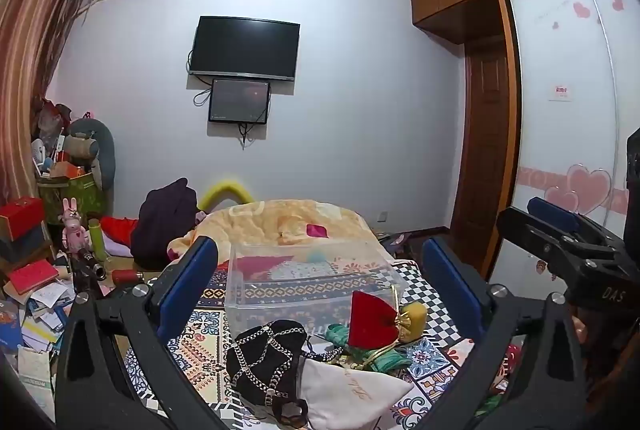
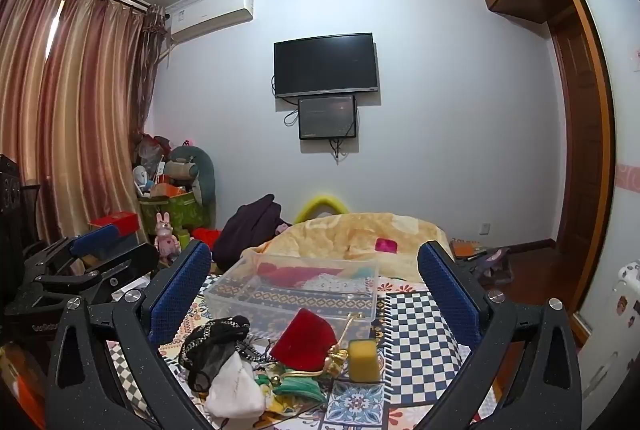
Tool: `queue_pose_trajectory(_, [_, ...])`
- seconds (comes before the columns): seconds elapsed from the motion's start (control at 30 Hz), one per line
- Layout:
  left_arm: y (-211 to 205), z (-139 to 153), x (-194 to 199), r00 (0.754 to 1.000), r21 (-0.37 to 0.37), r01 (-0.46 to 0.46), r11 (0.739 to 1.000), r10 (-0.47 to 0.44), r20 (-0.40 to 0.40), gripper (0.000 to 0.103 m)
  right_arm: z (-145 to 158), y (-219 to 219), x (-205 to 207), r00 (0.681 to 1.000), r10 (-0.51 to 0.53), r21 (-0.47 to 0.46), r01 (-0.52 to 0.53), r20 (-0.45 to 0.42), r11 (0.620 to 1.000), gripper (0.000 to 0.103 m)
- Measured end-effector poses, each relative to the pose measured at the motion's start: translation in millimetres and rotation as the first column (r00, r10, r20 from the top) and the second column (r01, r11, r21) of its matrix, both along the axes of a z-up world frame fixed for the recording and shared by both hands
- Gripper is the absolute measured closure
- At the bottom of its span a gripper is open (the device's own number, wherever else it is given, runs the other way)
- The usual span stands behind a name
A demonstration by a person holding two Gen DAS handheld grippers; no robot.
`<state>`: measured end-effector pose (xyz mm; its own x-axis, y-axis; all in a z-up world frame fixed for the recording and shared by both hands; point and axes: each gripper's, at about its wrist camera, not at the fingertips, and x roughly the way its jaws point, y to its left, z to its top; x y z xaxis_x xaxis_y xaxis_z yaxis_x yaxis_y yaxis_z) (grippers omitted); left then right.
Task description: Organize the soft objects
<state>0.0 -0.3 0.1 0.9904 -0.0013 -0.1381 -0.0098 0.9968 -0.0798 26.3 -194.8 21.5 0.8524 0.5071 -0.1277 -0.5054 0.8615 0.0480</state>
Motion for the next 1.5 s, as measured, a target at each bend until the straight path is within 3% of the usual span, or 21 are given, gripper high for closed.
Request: queue_pose_trajectory(1.5, [-3.7,1.4,-4.7,1.000,0.007,0.003,1.000,-0.003,0.009,0.000,0.9,-3.5,-1.7,1.000,0.003,0.008,-0.003,0.001,1.000,0.000])
